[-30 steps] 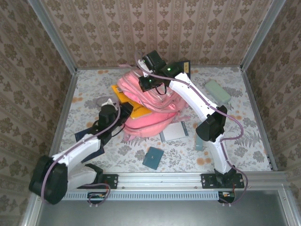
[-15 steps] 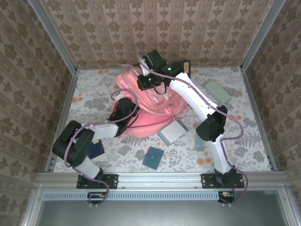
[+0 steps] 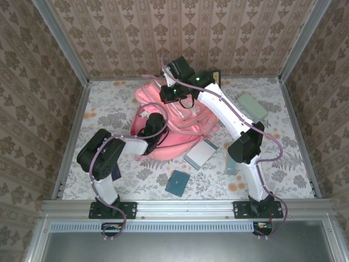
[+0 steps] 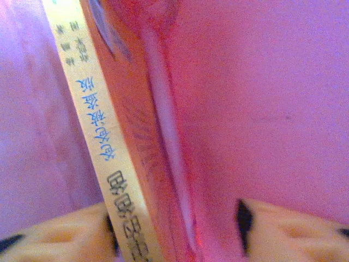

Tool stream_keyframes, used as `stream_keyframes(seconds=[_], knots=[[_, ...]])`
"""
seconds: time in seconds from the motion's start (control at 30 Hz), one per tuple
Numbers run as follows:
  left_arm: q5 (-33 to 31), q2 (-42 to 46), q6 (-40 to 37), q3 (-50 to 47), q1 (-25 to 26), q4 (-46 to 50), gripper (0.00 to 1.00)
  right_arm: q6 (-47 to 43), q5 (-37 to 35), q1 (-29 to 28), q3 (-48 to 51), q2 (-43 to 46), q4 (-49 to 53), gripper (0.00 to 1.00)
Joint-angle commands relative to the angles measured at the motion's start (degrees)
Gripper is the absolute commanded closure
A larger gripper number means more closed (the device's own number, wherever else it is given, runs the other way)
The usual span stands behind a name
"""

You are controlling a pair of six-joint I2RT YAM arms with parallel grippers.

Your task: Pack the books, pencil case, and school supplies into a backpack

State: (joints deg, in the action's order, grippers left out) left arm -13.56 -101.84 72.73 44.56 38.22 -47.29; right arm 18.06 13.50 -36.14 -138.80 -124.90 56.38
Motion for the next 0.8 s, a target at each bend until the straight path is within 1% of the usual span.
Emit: stream_keyframes(seconds=[0.0,0.1,0.13,0.2,0.23,0.27,0.37,0.5,0.6,0.7,0.73,0.77], knots=[[-2.5,6.3,-0.8,0.5,0.3,8.3,0.22,0.8,3.2,0.1,-2.6,0.5,-4.9,1.0],[-3.4,11.0,-2.1,1.8,0.0,20.5,0.1,0.5,3.0,0.4,-2.3,0.4,-4.8,1.0],[-4.0,12.6,-2.1,2.5,0.0,25.9,0.07,0.5,2.9,0.5,-2.2,0.5,-4.8,1.0],[-4.7,15.4,-2.8,3.9,-0.3,34.3,0.05,0.4,2.7,0.8,-1.9,0.5,-4.8,1.0],[-5.6,16.6,-3.0,4.7,-0.3,39.1,0.02,0.4,2.8,1.0,-1.7,0.5,-4.9,1.0],[-6.6,18.2,-2.8,5.5,-0.5,43.8,0.0,0.2,2.9,1.0,-1.4,0.7,-4.9,1.0],[-6.7,22.8,-4.8,5.7,-1.5,50.6,0.0,-0.1,2.7,1.2,-0.3,0.8,-5.0,1.0],[-5.1,29.0,-6.7,4.4,-4.0,59.0,0.0,-0.6,2.3,1.3,1.4,0.8,-5.1,1.0],[-2.5,34.3,-8.7,3.5,-7.7,66.5,0.0,-0.6,1.7,1.2,3.6,1.2,-5.8,1.0],[0.9,39.4,-12.1,2.1,-12.5,72.6,0.01,-1.3,0.5,0.9,5.8,1.2,-6.3,1.0],[2.3,41.1,-13.4,1.7,-15.0,74.6,0.01,-1.8,-0.6,0.7,6.5,1.2,-6.3,0.96],[3.8,42.6,-14.8,1.2,-17.1,76.4,0.01,-2.3,-1.9,0.4,7.3,1.2,-6.2,0.87]])
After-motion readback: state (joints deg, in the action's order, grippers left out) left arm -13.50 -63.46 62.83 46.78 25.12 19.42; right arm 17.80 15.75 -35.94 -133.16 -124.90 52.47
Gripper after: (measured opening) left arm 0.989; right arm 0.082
